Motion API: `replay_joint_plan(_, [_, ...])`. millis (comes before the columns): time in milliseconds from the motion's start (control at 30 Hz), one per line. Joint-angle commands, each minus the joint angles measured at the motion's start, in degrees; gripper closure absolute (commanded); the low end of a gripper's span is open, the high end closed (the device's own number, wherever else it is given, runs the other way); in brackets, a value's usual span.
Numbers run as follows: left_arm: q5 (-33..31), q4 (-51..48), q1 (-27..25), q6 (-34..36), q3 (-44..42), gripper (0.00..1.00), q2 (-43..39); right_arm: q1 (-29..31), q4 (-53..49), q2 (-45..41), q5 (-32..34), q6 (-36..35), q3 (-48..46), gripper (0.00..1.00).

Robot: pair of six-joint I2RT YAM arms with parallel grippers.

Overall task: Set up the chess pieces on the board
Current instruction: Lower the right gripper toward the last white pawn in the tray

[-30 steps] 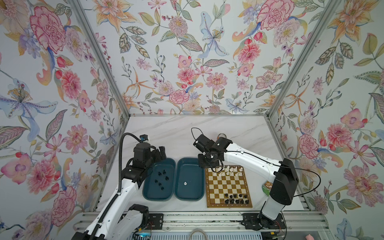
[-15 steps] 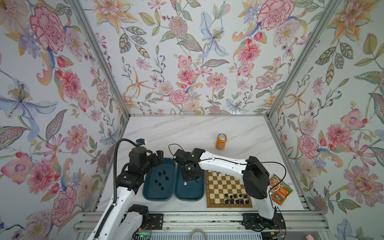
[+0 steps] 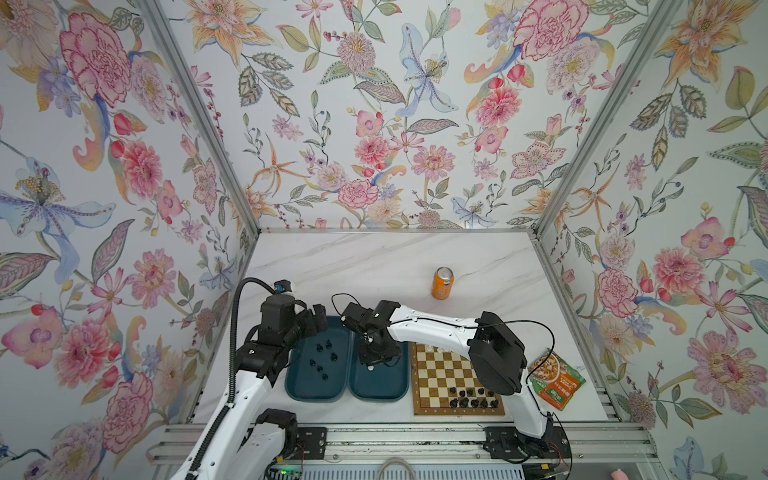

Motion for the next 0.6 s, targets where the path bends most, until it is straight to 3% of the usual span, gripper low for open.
replay_joint_plan(0, [-1.0,-0.6,0.4,1.4,1.8,0.03,0.7,0.4,0.1,1.3,-0.8,-0.7,1.4,0.71])
replay_joint_plan(567, [-1.2,-0.6,0.4,1.8,1.8,0.03,1.7,0.5,1.0,2.1,-2.1,-0.9,0.7,0.75])
